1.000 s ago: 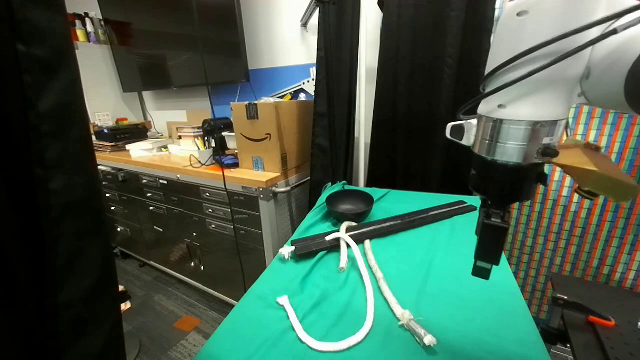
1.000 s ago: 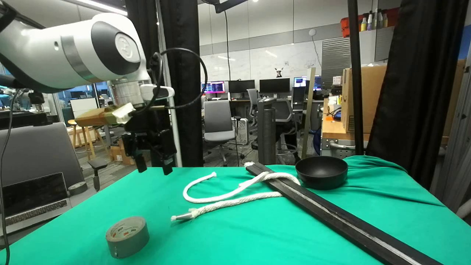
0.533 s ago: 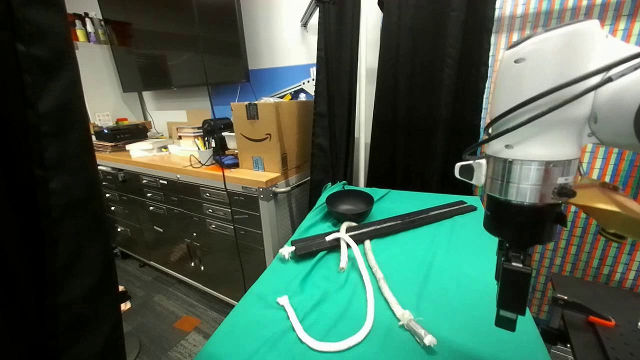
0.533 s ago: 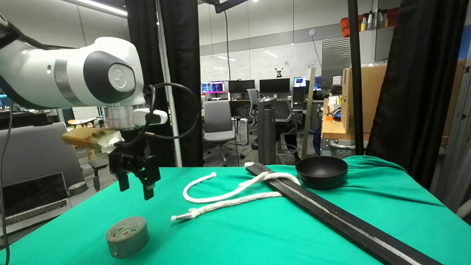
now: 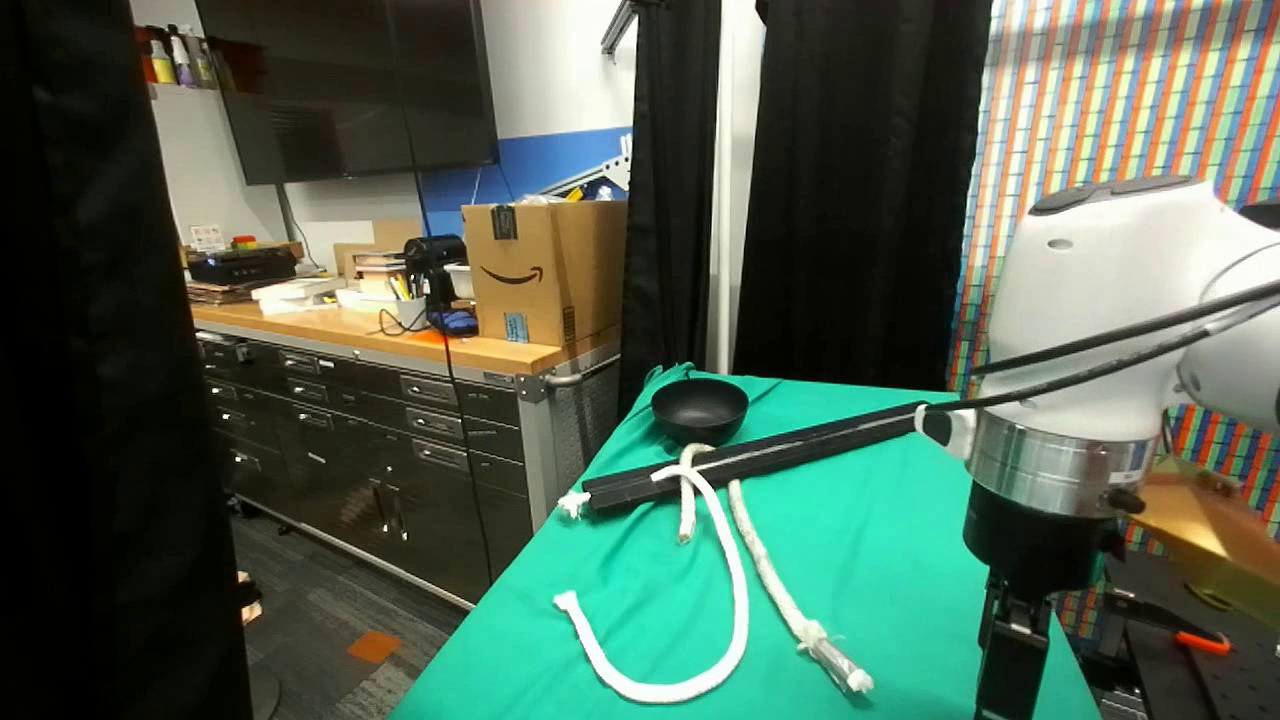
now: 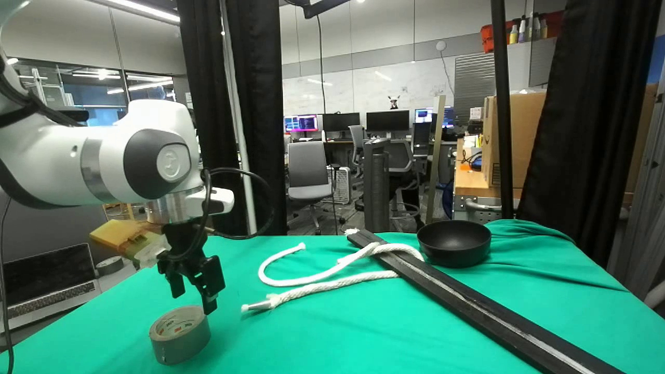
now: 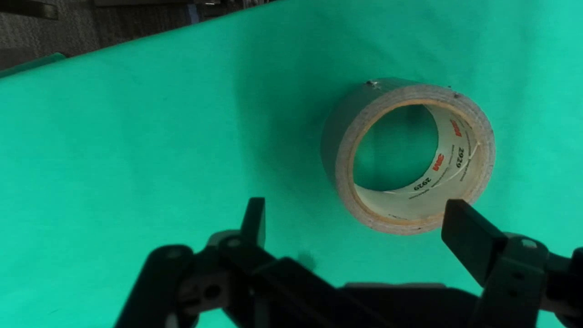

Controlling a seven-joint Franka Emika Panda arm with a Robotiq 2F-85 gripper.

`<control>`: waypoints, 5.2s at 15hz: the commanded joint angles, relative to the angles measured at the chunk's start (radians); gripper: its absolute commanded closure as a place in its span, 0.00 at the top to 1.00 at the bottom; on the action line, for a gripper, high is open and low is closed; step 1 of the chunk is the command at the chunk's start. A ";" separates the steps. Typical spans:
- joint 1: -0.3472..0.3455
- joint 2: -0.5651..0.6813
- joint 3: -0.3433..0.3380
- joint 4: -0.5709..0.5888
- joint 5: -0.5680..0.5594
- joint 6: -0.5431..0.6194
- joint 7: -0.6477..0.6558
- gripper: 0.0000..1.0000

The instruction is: Put the gray tape in the black bowl

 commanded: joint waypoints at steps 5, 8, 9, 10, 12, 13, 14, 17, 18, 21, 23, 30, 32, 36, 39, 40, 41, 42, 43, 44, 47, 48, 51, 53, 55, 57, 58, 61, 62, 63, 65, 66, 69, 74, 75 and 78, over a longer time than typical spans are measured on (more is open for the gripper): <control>0.033 0.114 -0.007 0.031 -0.127 0.064 0.158 1.00; 0.053 0.155 -0.015 0.038 -0.165 0.082 0.198 1.00; 0.060 0.166 -0.019 0.040 -0.170 0.088 0.204 1.00; 0.067 0.181 -0.024 0.043 -0.181 0.095 0.215 1.00; 0.080 0.203 -0.035 0.049 -0.193 0.104 0.226 1.00; 0.087 0.214 -0.042 0.054 -0.196 0.107 0.229 1.00; 0.093 0.223 -0.048 0.059 -0.200 0.109 0.231 1.00; 0.112 0.256 -0.075 0.072 -0.218 0.132 0.242 0.74; 0.118 0.265 -0.085 0.076 -0.222 0.141 0.245 0.74; 0.138 0.288 -0.110 0.086 -0.220 0.157 0.241 0.53; 0.149 0.296 -0.125 0.090 -0.218 0.162 0.238 0.37; 0.156 0.250 -0.138 0.086 -0.199 0.105 0.219 0.10; 0.158 0.206 -0.131 0.081 -0.193 0.069 0.219 0.13; 0.149 0.083 -0.100 0.080 -0.178 -0.050 0.215 0.13; 0.129 -0.025 -0.076 0.100 -0.177 -0.173 0.209 0.13; 0.120 -0.062 -0.073 0.110 -0.182 -0.215 0.207 0.12; 0.110 -0.096 -0.072 0.122 -0.176 -0.252 0.193 0.13; 0.097 -0.128 -0.076 0.135 -0.178 -0.288 0.177 0.13; 0.079 -0.164 -0.080 0.147 -0.197 -0.322 0.173 0.13; 0.054 -0.199 -0.085 0.161 -0.225 -0.351 0.166 0.13; -0.039 -0.257 -0.099 0.215 -0.323 -0.380 0.139 0.12; -0.070 -0.262 -0.108 0.236 -0.345 -0.374 0.125 0.12; -0.166 -0.236 -0.123 0.316 -0.424 -0.353 0.113 0.12; -0.220 -0.203 -0.124 0.379 -0.479 -0.347 0.139 0.12; -0.262 -0.160 -0.127 0.446 -0.518 -0.348 0.169 0.12; -0.295 -0.100 -0.131 0.533 -0.561 -0.366 0.208 0.12; -0.305 -0.064 -0.138 0.581 -0.573 -0.374 0.228 0.12; -0.310 0.046 -0.165 0.715 -0.623 -0.392 0.301 0.12; -0.304 0.082 -0.179 0.759 -0.639 -0.401 0.323 0.12; -0.295 0.122 -0.197 0.809 -0.640 -0.415 0.333 0.12; -0.278 0.199 -0.235 0.901 -0.625 -0.433 0.336 0.12; -0.270 0.236 -0.254 0.947 -0.594 -0.452 0.317 0.12; -0.254 0.333 -0.304 1.065 -0.483 -0.488 0.271 0.12; -0.260 0.476 -0.357 1.217 -0.246 -0.553 0.200 0.12; -0.264 0.499 -0.364 1.241 -0.203 -0.562 0.186 0.12; -0.269 0.557 -0.390 1.293 -0.105 -0.594 0.179 0.12</control>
